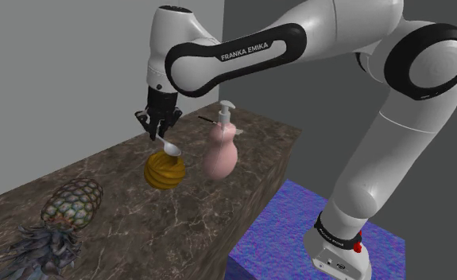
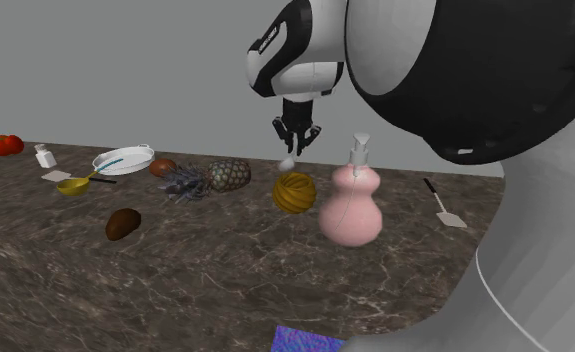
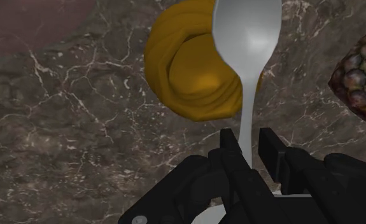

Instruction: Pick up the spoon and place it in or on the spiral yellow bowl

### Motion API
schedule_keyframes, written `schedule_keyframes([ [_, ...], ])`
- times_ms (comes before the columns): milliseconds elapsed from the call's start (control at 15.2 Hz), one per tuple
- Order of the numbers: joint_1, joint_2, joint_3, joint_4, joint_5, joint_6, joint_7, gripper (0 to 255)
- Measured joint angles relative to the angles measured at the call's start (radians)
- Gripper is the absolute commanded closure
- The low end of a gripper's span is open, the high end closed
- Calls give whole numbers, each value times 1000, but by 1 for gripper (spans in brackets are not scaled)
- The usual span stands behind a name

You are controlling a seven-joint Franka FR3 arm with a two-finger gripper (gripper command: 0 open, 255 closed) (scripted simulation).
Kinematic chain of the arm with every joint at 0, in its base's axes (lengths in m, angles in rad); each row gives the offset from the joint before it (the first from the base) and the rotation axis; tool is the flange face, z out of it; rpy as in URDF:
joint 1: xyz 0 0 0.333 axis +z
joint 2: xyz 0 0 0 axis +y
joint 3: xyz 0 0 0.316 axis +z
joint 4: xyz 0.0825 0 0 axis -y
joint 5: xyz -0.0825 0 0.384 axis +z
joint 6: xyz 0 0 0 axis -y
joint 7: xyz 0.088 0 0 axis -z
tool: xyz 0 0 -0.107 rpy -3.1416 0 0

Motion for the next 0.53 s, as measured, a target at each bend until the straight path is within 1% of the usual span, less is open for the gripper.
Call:
schedule_keyframes([
  [528,1,35,2,-69,-27,98,17,255],
])
